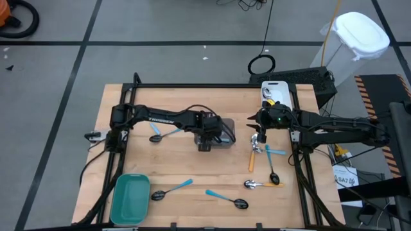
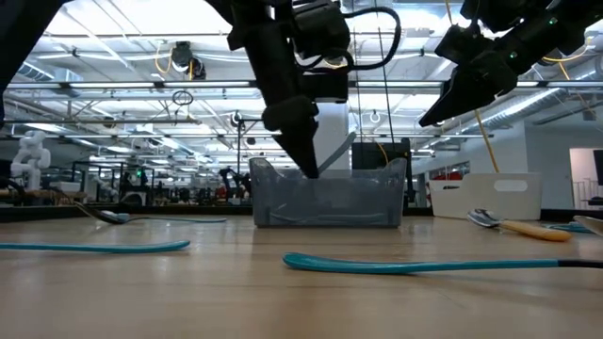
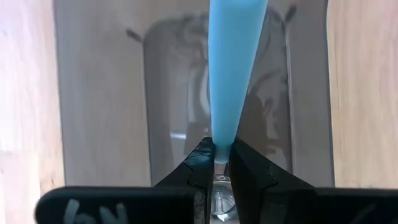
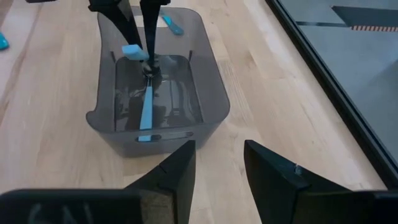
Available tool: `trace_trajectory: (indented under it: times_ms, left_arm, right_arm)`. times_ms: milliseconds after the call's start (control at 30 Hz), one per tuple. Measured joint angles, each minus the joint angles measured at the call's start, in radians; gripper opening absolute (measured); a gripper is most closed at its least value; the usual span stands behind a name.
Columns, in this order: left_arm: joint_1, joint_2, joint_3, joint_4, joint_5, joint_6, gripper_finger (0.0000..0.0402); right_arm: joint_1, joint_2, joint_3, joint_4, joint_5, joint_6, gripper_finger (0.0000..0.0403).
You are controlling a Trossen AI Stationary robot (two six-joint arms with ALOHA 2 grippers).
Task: Sort silverware by color (type)
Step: Put the top right light blue spoon into the black bin, then put the left light blue spoon into the black bin
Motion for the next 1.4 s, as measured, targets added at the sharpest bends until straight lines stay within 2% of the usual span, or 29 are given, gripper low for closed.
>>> trace_trajectory:
  times_ms: [700,800,967,1067,1400]
  left_arm:
    - [0.000,0.042,0.000,0.047,-0.005,-0.029,0.0044]
    - [0.000,0.042,0.000,0.047,-0.022,-0.049,0.0068]
    - [0.000,0.042,0.000,0.049,-0.066,-0.066,0.0135]
    - [0.000,0.042,0.000,0.053,-0.084,-0.084,0.0162]
    - [-0.028,-0.079,0.000,0.012,-0.076,-0.076,0.0170]
  right_arm:
    - [0.000,0.000,0.000,-0.001,0.000,0.000,0.0132]
    - [0.000,0.000,0.000,-0.001,0.000,0.000,0.0132]
    - [0.000,0.000,0.000,-0.001,0.000,0.000,0.0132]
    - [0.000,0.000,0.000,-0.001,0.000,0.000,0.0132]
    - [0.000,0.000,0.000,-0.004,0.000,-0.002,0.0132]
